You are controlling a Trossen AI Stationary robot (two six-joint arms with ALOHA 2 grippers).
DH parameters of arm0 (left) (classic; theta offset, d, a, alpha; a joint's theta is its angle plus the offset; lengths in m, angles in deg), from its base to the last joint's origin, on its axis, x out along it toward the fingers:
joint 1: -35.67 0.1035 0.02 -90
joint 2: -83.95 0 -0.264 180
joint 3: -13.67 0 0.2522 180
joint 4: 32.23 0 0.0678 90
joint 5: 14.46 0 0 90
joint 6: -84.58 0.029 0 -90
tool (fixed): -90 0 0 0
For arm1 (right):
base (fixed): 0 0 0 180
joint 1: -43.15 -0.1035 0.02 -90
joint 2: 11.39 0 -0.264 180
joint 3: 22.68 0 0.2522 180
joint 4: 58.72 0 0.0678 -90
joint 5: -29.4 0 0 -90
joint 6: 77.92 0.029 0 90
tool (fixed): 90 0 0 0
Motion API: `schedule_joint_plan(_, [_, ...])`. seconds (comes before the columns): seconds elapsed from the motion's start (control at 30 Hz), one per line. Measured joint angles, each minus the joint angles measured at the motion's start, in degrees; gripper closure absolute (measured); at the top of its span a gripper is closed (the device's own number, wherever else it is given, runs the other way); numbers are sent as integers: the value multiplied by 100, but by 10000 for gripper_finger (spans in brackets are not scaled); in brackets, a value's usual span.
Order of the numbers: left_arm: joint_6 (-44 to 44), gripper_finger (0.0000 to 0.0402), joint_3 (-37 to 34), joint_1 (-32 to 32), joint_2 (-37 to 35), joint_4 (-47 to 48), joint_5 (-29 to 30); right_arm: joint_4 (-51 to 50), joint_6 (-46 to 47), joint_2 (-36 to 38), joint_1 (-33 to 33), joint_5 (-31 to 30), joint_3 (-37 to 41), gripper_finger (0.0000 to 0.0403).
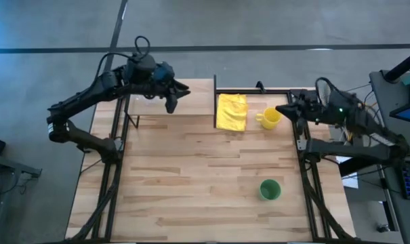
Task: Stack small to large cups/mugs on shelf
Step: Put the yellow mug on the shelf
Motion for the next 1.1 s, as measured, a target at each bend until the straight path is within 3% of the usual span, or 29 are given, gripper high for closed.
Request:
schedule_joint_plan(0.13, [3, 323, -2, -49, 161, -21, -6, -1402, -77, -737, 0, -58, -977, 394])
schedule_joint_plan(0.47, [20, 323, -2, -78, 215, -140, -24, -3595, -738, -2331, 0, -62, -2560, 388])
schedule_joint_plan(0.67, [35, 323, 0, -80, 120, -206, -31, -4281, -987, -3090, 0, -110, -2814, 359])
schedule_joint_plan(0.8, [45, 323, 0, -80, 47, -203, -31, -4968, -892, -3520, 0, -562, -2839, 339])
schedule_joint_plan(0.9, [46, 323, 0, -80, -4, -203, -32, -5454, -722, -3810, 2, -576, -2802, 329])
schedule_joint_plan(1.1, [46, 323, 0, -82, -94, -202, -33, -5178, -921, -4182, 2, -576, -2531, 328])
